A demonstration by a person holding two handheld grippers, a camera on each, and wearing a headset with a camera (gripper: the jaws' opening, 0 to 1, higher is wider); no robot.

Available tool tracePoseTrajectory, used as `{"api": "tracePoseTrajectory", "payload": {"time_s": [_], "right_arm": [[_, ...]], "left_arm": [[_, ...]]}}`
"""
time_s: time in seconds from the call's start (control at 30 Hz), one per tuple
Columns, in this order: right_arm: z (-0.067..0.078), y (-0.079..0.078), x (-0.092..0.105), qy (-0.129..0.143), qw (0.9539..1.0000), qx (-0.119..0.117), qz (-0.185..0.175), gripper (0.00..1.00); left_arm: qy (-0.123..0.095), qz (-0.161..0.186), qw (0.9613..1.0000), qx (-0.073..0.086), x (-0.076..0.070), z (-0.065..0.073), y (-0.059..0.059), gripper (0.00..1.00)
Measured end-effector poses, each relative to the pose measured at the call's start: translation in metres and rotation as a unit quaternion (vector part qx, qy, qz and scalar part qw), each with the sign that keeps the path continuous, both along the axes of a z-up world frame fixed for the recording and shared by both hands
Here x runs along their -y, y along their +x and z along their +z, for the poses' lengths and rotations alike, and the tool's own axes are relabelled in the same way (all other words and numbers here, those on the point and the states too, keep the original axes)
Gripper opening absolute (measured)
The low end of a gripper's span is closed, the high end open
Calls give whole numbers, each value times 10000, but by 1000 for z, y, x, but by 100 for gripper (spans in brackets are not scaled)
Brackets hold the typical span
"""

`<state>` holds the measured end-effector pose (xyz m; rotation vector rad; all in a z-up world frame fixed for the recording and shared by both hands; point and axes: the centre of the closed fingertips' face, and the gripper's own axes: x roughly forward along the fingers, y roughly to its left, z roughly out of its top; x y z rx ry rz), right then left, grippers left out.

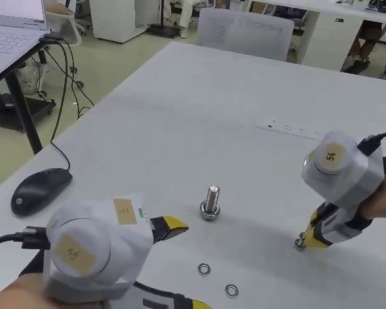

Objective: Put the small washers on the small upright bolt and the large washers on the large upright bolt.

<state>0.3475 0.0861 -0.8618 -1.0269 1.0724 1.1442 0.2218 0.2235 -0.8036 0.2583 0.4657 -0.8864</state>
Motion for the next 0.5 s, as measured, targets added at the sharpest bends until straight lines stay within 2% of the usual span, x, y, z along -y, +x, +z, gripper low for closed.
{"api": "tracePoseTrajectory", "payload": {"time_s": [0.2,0.5], "right_arm": [[-10,1,0,-31,10000,-21,-27,13],[-12,2,-1,-2,10000,-10,-15,13]], "left_arm": [[14,22,10000,-11,-1,-1,0,69],[28,27,10000,-35,-2,-2,0,69]]}}
